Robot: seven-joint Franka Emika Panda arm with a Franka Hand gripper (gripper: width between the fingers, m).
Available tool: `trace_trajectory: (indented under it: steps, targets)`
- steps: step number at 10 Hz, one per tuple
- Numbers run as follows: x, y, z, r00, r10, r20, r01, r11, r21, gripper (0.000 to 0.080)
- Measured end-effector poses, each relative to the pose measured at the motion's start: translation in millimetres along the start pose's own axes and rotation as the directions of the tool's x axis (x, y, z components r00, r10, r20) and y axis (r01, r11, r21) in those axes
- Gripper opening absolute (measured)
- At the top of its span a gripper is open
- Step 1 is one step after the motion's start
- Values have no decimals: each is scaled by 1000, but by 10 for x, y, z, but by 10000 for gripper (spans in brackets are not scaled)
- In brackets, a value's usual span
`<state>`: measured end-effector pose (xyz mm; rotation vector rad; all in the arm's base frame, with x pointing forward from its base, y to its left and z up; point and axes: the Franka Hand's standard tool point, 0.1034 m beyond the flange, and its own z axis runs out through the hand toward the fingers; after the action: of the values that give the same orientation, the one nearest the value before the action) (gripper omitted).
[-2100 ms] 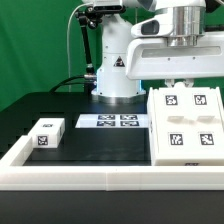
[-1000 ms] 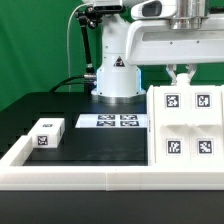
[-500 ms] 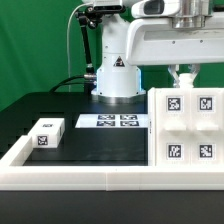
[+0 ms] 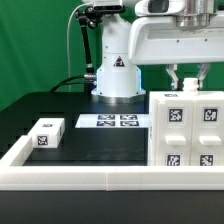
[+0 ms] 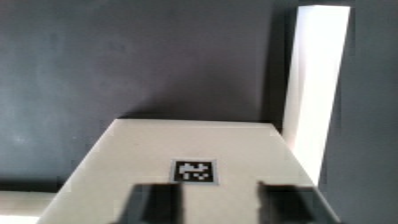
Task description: Assemble cabinet
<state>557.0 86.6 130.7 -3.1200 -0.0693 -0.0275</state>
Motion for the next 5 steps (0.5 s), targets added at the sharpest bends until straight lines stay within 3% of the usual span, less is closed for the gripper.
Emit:
trace_trajectory:
  steps: [1,3,4,5]
  targets:
    - [0,0,0,1000,0,0,0,1000,0,253]
    - [0,0,1,1000,0,0,0,1000,0,572]
    - [0,0,1,1000,0,0,0,1000,0,572]
    - [0,0,1,1000,0,0,0,1000,0,735]
